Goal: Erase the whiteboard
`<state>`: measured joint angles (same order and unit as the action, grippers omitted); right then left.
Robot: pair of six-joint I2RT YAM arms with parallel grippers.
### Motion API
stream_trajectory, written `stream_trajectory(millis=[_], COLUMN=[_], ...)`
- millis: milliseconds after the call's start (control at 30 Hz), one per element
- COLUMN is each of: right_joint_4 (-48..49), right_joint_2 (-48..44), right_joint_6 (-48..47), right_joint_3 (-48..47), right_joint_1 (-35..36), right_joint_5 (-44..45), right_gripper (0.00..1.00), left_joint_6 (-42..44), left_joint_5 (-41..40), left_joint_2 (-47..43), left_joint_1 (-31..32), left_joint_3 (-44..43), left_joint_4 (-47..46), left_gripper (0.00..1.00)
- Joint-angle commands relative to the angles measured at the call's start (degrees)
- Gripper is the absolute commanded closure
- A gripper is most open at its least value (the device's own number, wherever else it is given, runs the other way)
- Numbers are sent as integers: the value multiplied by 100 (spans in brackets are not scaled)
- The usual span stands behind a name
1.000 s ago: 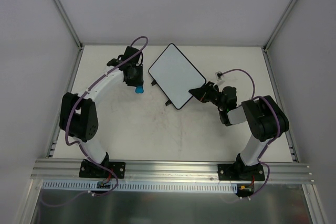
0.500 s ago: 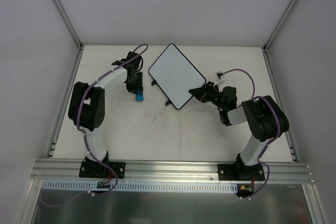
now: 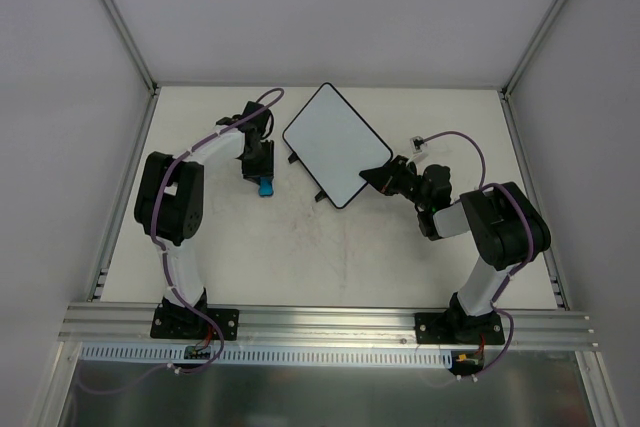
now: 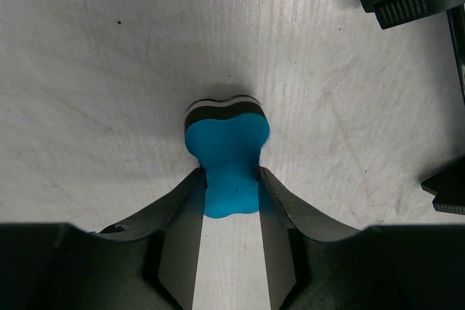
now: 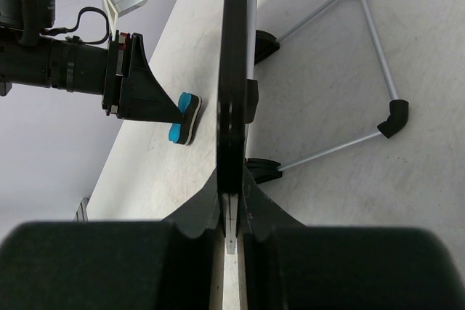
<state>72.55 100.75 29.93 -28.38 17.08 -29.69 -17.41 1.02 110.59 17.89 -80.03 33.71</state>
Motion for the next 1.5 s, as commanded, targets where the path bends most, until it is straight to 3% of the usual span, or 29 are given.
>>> stream_trajectory(millis=[0, 100, 233, 533, 567, 700, 900, 933, 967, 1067, 1467], right_joint_4=[523, 523, 523, 584, 602, 628, 725, 751, 760, 787, 699], right_joint_2=[-205, -205, -205, -205, -205, -205, -214, -214, -231, -275, -881], right_joint_6=[-181, -181, -181, -172, -181, -163, -163, -163, -163, -172, -198], right_joint_3=[-185, -185, -177, -168, -159, -141, -80, -71, -54, -18, 525], right_joint_1=[23, 23, 15, 23, 23, 23, 15, 15, 6, 6, -214], right_joint_5=[-89, -81, -72, -81, -81, -63, -28, -19, -10, -2, 315], right_gripper=[100, 100, 95, 82, 76, 68, 39, 16, 1, 1, 1], left_joint_6=[-96, -105, -114, -193, -193, -175, -228, -228, -237, -263, -386], left_joint_5=[-66, -66, -223, -400, -400, -383, -436, -444, -444, -471, -638], left_joint_2=[-107, -134, -177, -511, -546, -687, -933, -994, -1021, -1162, -1794], left_joint_1=[-66, -66, -66, -66, -66, -66, -66, -66, -66, -66, -66], left_joint_3=[14, 31, 58, 172, 198, 303, 488, 514, 549, 672, 1191], left_joint_4=[48, 48, 48, -5, -23, -111, -286, -304, -339, -471, -875], left_gripper=[65, 53, 45, 36, 34, 27, 16, 13, 11, 1, 1])
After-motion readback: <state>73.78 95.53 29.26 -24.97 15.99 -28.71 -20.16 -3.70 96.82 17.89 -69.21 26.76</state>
